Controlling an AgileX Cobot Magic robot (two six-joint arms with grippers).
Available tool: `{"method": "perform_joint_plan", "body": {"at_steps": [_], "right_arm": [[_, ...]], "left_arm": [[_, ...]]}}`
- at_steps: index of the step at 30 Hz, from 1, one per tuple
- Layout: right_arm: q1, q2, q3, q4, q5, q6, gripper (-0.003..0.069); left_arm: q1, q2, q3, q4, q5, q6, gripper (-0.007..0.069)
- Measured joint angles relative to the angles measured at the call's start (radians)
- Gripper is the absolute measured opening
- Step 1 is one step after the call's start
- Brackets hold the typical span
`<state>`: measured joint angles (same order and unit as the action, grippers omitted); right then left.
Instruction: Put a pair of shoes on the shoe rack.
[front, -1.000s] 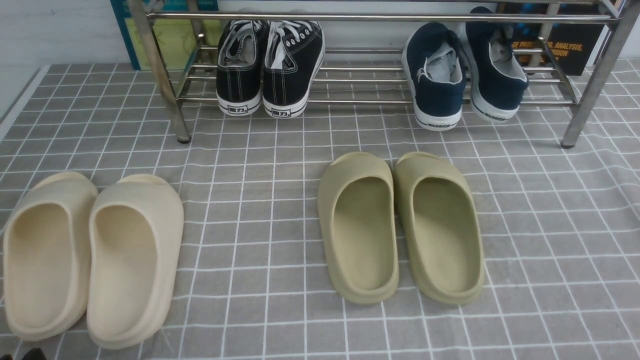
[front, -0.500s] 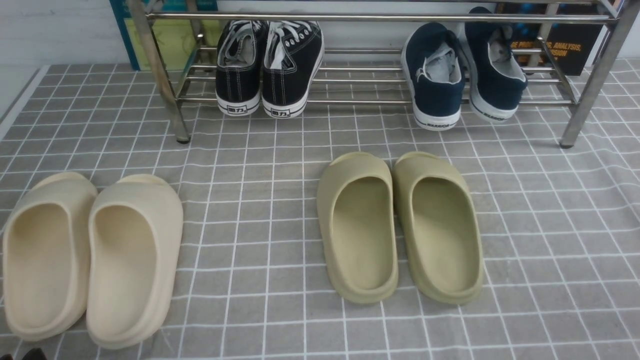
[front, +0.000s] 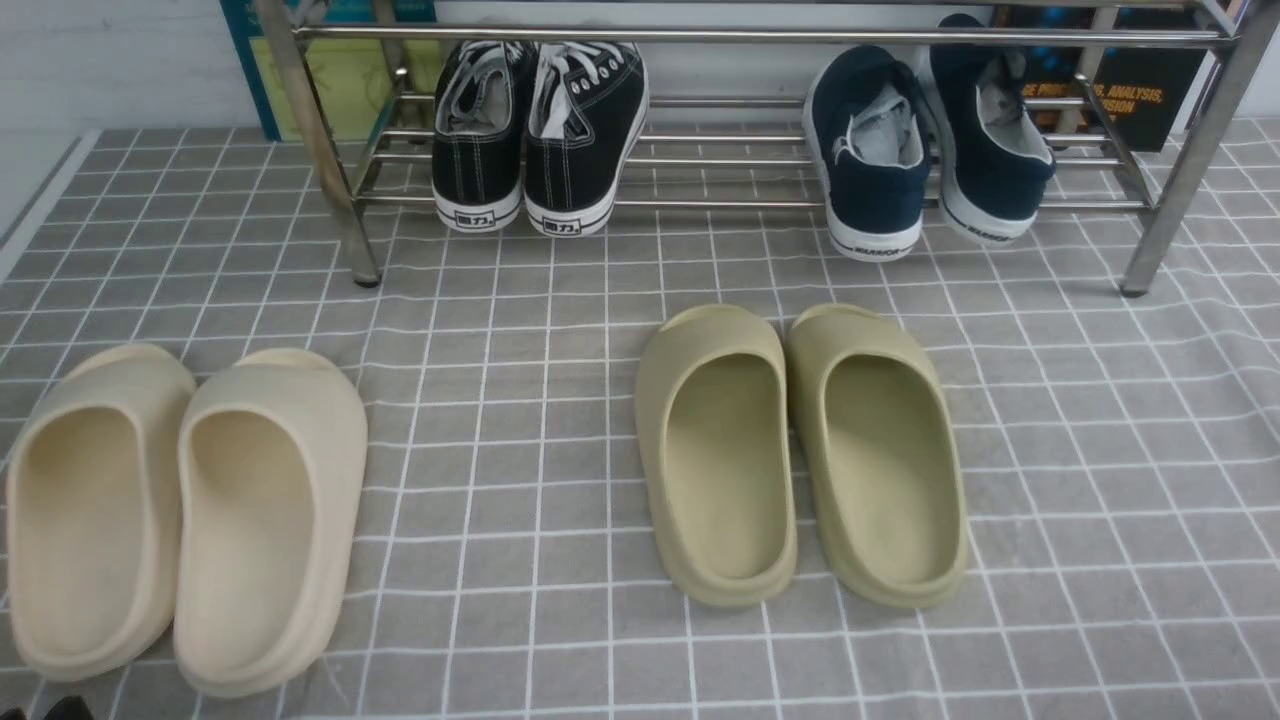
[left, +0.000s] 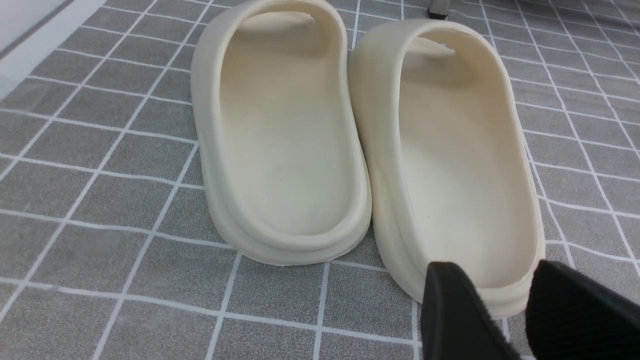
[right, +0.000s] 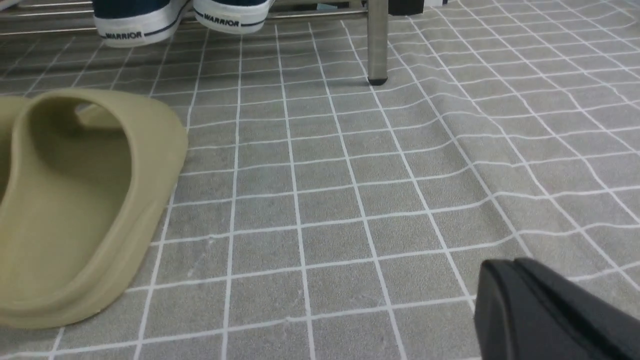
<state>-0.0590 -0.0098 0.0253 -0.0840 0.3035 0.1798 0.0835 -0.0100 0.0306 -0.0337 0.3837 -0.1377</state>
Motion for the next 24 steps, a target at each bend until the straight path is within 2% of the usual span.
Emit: {"method": "perform_joint_plan", "body": {"at_steps": [9,17,24], "right_arm": [[0.000,0.000,-0.005,0.004,0.065,-0.015,-0.0005],[0.000,0.000,-0.007,0.039,0.075,-0.129,-0.0005],[0.000,0.000,-0.008,0.047,0.076,-0.123,-0.0005]], "left_arm": [[0.000,0.000,0.000,0.000,0.000,0.000,0.0239],[0.000,0.000,0.000,0.000,0.000,0.000,0.0239],[0.000,0.000,0.000,0.000,0.000,0.000,0.0239]]}}
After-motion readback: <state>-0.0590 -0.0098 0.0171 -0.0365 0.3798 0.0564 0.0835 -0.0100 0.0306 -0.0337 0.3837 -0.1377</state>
